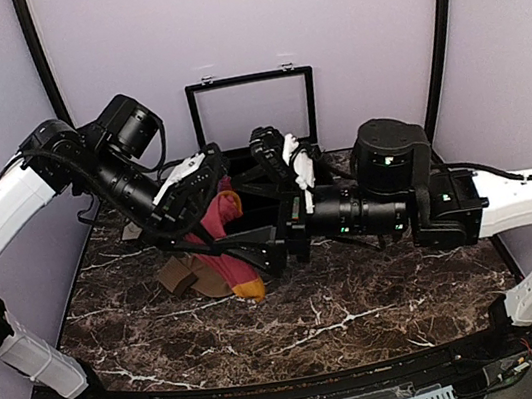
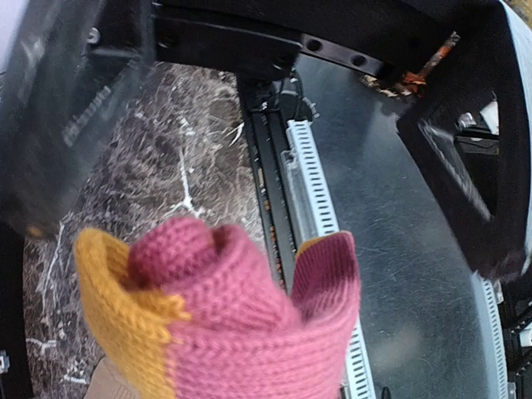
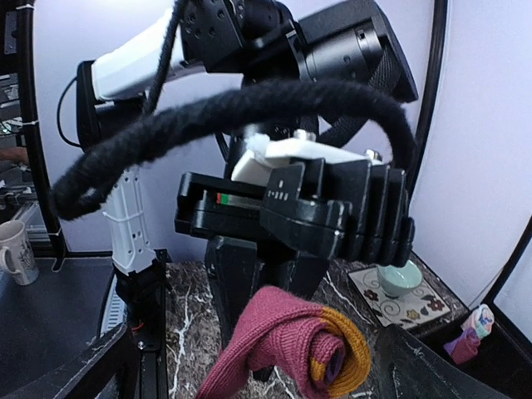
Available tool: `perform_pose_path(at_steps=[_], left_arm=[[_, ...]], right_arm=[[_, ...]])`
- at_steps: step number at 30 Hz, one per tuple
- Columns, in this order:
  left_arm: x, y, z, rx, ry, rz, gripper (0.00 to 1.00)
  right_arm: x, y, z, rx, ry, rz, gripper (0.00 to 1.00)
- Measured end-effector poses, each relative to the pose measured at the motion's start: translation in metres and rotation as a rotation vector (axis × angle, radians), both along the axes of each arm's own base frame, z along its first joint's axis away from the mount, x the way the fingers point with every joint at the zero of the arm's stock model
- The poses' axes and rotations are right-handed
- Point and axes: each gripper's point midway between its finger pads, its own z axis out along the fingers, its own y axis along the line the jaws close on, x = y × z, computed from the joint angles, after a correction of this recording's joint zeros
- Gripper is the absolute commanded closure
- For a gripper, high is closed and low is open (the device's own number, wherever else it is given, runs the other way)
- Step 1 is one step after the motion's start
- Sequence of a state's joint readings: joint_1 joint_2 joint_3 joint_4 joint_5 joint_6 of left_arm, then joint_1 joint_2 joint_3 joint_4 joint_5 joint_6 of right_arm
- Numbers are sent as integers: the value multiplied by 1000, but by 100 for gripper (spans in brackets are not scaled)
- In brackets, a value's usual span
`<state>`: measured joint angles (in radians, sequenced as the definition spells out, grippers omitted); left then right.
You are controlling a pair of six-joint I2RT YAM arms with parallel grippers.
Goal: Roll the socks
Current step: Roll the sock.
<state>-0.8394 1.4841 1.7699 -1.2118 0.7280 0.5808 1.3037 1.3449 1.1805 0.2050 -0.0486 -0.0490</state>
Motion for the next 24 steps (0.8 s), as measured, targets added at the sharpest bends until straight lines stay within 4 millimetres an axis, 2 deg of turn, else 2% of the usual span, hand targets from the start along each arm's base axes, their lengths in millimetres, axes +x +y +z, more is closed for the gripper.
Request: perform_pose_path(at_steps=[5,9,12,18,24], left_arm=[[7,1,-8,30,-15,32,100],[5,1,-8,27,-9,23,100],[-4,2,-6,14,22,-12,100],[-21,8,4,-15,80,-79,100],[-29,10,12,-40,110,-108,100]], right_arm=[[14,6,-23,-72,24,-84,4],[28,7,-24,-99,27,-160,8],[40,3,-25,-109,26,-231,9],[36,3,-23,-111,16,-234,9],[31,2,-20,-108,11,-204,11]])
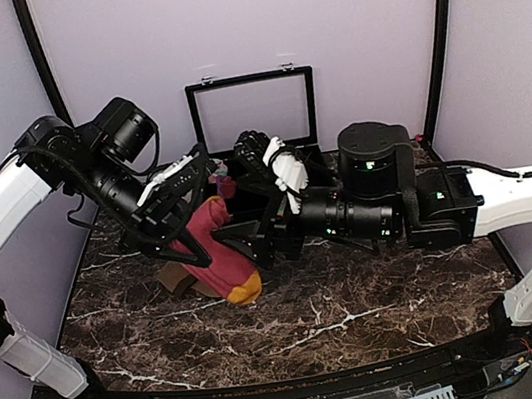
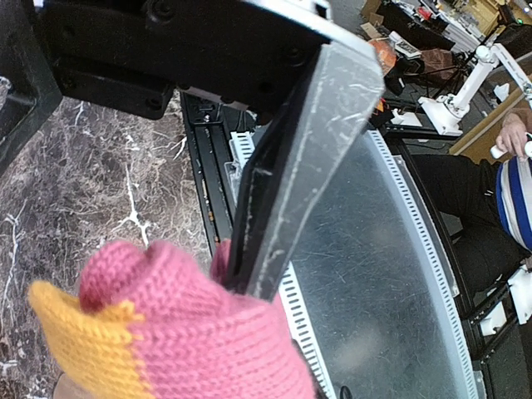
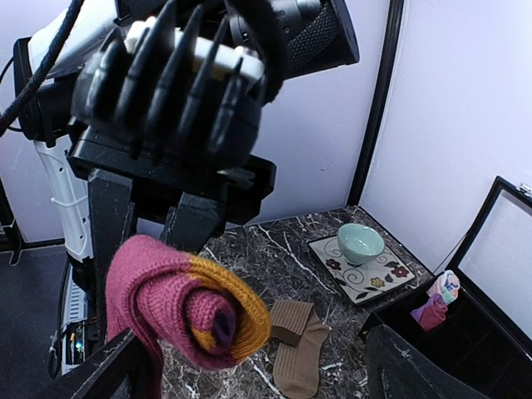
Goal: Roll the socks
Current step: Roll the sock.
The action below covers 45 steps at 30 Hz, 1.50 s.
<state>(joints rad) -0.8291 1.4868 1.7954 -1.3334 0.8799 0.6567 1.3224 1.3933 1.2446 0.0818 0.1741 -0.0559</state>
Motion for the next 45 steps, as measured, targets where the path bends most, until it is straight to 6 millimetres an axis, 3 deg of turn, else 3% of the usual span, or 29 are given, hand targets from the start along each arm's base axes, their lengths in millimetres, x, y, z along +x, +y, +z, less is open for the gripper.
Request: perform_pose_path(at_steps=[10,15,21,28,35,40,45], left_arm=[[-14,3,11,-44,40,-57,100],[-17,4,11,-48,47,-71,100],[-20,7,10,-42,48,-86,100],[-22,8,9,-40,53,-95,100],[-22,9,5,-33,51,-102,100],[-21,11,-6,-6,52,-104,100],[-20,12,-10,6,38,-107,100]], right_arm=[[-11,-1,-18,-45,-3,88,14],[-25,-17,10,8,-47,170,4],[-36,-22,40,38,-103,224,33],[-39,-7,30,-34,-112,277,50],[-42,8,6,-93,-85,324,50],[-43,9,6,-91,-85,329,50],[-45,15,3,-83,-77,347,57]])
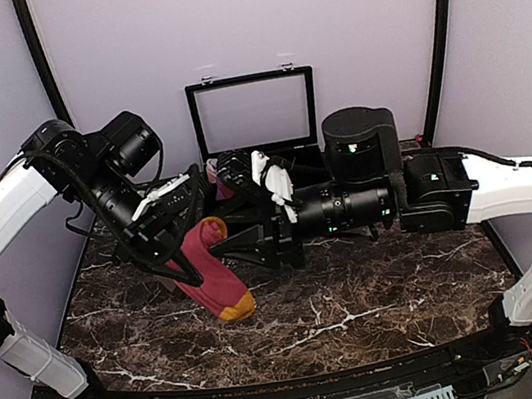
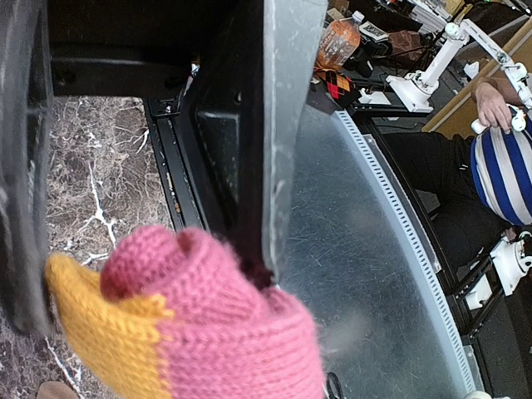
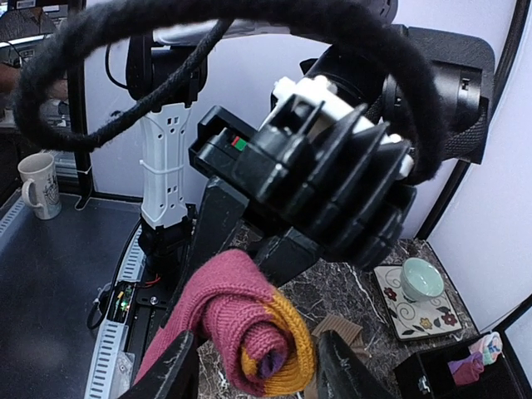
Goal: Roll the socks
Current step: Roll the sock.
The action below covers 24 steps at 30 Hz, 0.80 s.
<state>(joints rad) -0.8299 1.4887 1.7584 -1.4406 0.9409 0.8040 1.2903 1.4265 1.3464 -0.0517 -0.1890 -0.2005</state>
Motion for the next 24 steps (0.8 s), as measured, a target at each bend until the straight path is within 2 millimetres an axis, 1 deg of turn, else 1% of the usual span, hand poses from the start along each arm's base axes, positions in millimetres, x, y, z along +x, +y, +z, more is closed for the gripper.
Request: perform_pose_path(at_steps=[2,5,8,10,12,14,18,21,24], left_arm=[[1,0,-1,3,-8,0,100],[2,1,-3,10,-18,0,100],[2,1,-6,19,-33,-3,100],[5,2,-9,28,-54,4,100],[11,3,-14,38,-107,23,99],[21,4,-19,42,-185,56,94],[49,9,-27,48,-427,153,90],[68,11,-28,50,-583,216,91],[80,10,-29,48,-683,253,93]], right_arm=[[0,3,-4,-7,7,5,63],[0,6,-8,-12,27,9,81],[0,7,-7,-5,44,10,93],[1,8,-7,-1,61,6,99],[3,8,-10,-4,90,-6,100],[8,9,-12,-8,112,-33,100],[23,12,-22,-15,177,-129,100],[37,15,-23,12,236,-209,100],[45,17,-24,50,289,-260,100]])
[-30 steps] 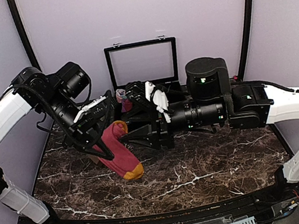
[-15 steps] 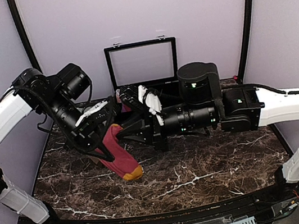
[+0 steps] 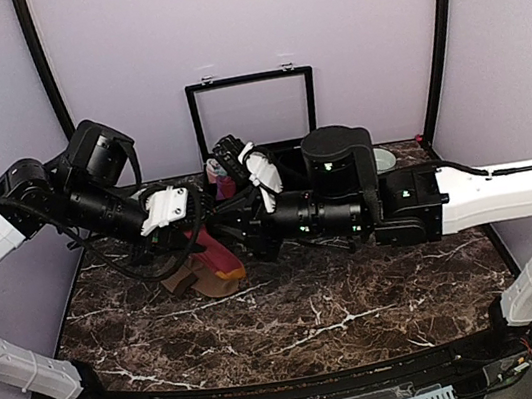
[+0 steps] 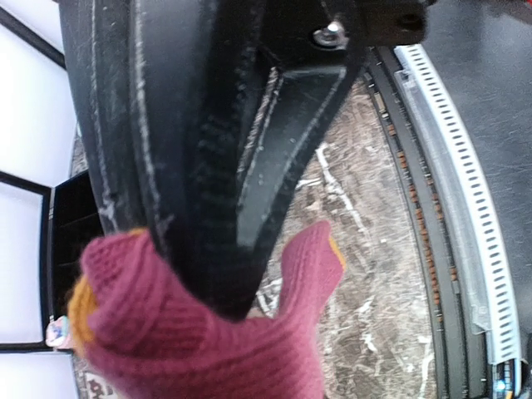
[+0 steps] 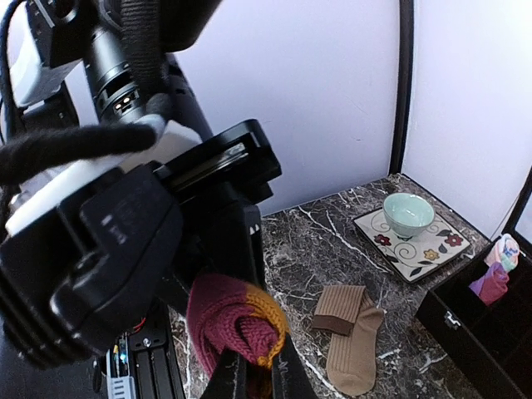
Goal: Roll the socks
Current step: Roll the sock.
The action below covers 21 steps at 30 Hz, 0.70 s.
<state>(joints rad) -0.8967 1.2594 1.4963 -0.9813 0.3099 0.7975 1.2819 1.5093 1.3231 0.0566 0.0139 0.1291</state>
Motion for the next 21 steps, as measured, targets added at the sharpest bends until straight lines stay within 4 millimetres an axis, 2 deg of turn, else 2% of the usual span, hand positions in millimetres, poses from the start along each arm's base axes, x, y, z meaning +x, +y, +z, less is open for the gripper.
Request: perform_pose_path(at_steps=[6,10,17,21], left_arm=[[21,3,-7,33,-104,73,95],[42,10,-9,56,-240,140,94],[72,23,-23,114,-534,191,85],[83,26,-19,137,-672,200,83]], right_arm=[[15,8,-6,69,92,-87,100],[26,11,-12,124,178,-148,100],[43,21,-37,212,365,-237,100],[49,24,-40,263,448,-262,100]])
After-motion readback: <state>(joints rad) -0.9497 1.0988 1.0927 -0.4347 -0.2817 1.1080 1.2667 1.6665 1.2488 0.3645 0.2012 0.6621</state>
